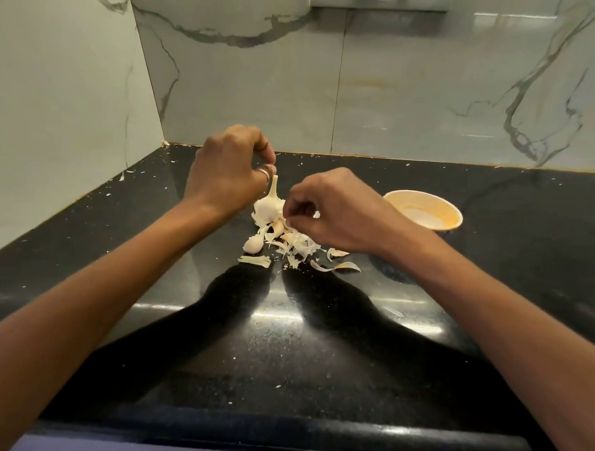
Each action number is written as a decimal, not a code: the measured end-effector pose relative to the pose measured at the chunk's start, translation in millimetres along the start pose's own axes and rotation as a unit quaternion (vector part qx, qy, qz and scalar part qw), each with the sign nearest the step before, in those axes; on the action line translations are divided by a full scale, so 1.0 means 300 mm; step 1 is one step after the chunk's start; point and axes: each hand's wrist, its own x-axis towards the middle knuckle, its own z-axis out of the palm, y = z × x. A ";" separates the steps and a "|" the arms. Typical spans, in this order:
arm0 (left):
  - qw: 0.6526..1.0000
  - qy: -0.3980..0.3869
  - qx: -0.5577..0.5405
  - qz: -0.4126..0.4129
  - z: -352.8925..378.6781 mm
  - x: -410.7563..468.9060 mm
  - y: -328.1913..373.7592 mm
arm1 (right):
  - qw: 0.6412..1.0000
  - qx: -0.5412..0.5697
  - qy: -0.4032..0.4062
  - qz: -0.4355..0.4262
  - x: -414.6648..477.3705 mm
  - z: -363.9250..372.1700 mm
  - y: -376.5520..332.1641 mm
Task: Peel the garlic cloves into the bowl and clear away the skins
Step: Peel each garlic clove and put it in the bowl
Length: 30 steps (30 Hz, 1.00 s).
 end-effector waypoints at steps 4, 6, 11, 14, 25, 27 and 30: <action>0.997 -0.072 -0.009 0.025 -0.030 0.062 0.009 | 1.000 -0.008 -0.020 0.014 0.002 0.026 -0.009; 0.994 -0.101 -0.036 0.028 -0.030 0.061 -0.004 | 0.999 -0.017 -0.024 0.031 -0.003 0.036 -0.012; 0.988 -0.100 -0.117 -0.030 -0.010 0.005 -0.033 | 0.997 -0.046 -0.040 0.050 -0.009 0.058 -0.022; 0.983 -0.118 -0.136 -0.035 -0.006 -0.026 -0.026 | 0.995 -0.042 -0.063 0.067 -0.014 0.063 -0.031; 0.967 -0.211 -0.145 0.006 -0.029 -0.043 -0.006 | 0.996 0.025 -0.027 0.081 -0.015 0.028 -0.015; 0.965 -0.222 -0.140 0.005 -0.033 -0.042 -0.009 | 0.994 0.058 -0.012 0.093 -0.011 0.011 -0.006; 0.963 -0.228 -0.143 0.007 -0.034 -0.042 -0.012 | 0.988 0.105 0.017 0.116 -0.008 -0.001 0.007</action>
